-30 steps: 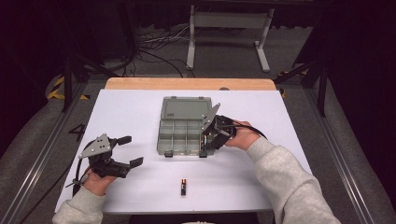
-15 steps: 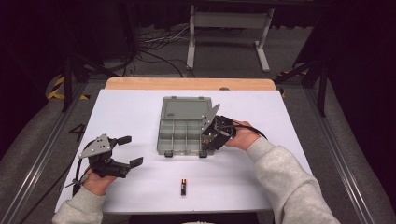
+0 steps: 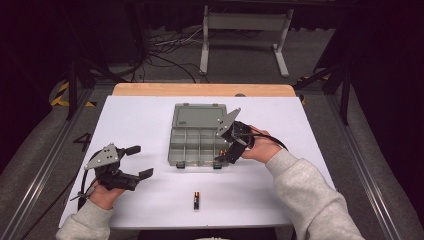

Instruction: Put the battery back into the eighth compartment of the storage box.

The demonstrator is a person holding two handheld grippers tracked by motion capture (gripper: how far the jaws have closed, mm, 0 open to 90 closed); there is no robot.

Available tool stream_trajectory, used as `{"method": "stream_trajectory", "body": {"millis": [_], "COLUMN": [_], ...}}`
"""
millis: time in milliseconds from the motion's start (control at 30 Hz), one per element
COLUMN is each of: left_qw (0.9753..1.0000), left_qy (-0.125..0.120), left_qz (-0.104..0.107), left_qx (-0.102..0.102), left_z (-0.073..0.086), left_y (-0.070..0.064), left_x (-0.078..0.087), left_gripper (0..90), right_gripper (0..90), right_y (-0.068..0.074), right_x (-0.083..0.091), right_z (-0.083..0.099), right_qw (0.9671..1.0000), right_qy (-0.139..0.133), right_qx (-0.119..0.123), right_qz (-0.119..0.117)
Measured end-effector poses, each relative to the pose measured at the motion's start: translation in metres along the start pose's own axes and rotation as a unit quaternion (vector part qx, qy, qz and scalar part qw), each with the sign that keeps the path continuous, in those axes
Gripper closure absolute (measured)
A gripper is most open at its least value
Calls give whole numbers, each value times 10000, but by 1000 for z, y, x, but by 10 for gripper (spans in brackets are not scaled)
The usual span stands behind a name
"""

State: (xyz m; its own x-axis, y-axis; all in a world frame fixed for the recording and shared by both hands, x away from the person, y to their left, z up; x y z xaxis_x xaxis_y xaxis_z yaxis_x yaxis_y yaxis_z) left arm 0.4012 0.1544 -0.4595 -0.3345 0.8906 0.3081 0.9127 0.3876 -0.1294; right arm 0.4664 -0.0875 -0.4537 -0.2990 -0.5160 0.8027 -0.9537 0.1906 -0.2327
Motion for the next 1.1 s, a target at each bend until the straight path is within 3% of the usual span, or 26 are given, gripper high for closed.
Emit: {"method": "stream_trajectory", "body": {"millis": [367, 1100], "left_qw": [10000, 10000], "left_qy": [-18, -19], "left_qz": [-1, -14], "left_qx": [14, 6], "left_z": [0, -1], "left_y": [0, 0], "left_x": [0, 1], "left_gripper": [67, 67], "right_gripper": [46, 32], "right_y": [27, 71], "right_x": [23, 26], "right_z": [-26, -41], "right_qw": [9995, 9992], "right_qy": [-297, -363], "right_qx": [-24, 174], "right_qz": [59, -32]}}
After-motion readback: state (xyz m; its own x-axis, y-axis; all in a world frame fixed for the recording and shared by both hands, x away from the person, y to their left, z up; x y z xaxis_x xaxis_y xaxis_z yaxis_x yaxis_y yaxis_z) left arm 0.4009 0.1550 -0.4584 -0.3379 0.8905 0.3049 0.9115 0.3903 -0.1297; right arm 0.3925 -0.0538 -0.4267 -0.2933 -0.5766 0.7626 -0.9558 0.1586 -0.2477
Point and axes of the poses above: each handheld gripper's, and its own axes: x roughly backward along the jaws, z roughly out of its underside, y roughly to its left, the point moved 10 cm from there along -x, roughly forward along the jaws, and after that the axes turned 9 degrees about z, right-handed, at the moved point
